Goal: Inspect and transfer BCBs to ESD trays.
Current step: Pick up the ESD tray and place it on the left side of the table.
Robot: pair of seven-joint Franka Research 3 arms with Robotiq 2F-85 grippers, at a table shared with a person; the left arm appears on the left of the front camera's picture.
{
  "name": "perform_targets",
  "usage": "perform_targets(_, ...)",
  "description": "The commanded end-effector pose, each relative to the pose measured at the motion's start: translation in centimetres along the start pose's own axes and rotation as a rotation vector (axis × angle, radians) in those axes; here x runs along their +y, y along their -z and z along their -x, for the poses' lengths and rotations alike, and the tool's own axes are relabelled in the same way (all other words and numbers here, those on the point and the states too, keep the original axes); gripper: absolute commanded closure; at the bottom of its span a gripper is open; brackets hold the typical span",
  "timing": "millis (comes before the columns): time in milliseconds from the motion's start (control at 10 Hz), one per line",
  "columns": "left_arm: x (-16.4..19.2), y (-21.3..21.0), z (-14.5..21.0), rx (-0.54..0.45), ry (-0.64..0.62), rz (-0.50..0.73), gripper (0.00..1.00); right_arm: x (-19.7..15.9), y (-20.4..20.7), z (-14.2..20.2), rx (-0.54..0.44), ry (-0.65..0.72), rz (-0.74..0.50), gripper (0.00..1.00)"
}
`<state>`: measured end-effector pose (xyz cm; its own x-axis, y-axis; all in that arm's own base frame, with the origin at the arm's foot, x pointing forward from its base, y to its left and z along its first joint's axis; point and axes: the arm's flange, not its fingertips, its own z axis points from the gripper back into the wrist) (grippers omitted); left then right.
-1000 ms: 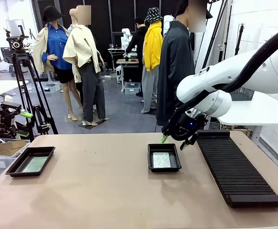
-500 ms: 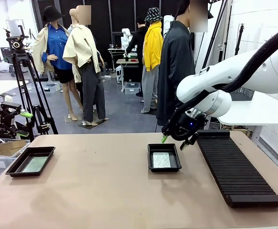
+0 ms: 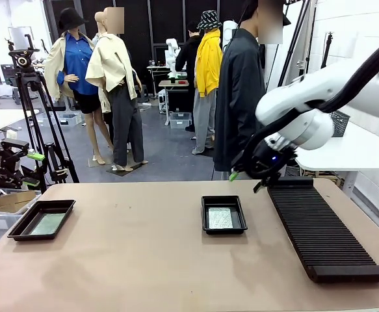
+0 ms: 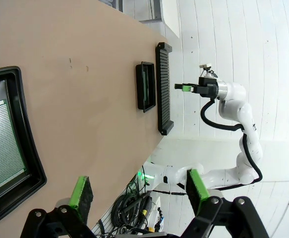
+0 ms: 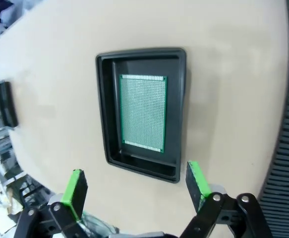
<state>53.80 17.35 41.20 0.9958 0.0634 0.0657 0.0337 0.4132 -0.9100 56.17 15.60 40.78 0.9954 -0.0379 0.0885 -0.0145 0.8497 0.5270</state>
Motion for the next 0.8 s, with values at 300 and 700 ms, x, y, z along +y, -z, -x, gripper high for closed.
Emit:
perform_targets(300, -0.1, -0.1, 0.1, 0.008, 0.002, 0.000, 0.00, -10.5, -8.1, 1.6, 0.007, 0.012, -0.346, 0.00)
perform_targets(700, -0.1, -0.1, 0.1, 0.008, 0.002, 0.000, 0.00, -20.8, -11.9, 2.5, -0.047, 0.051, -0.632, 0.00)
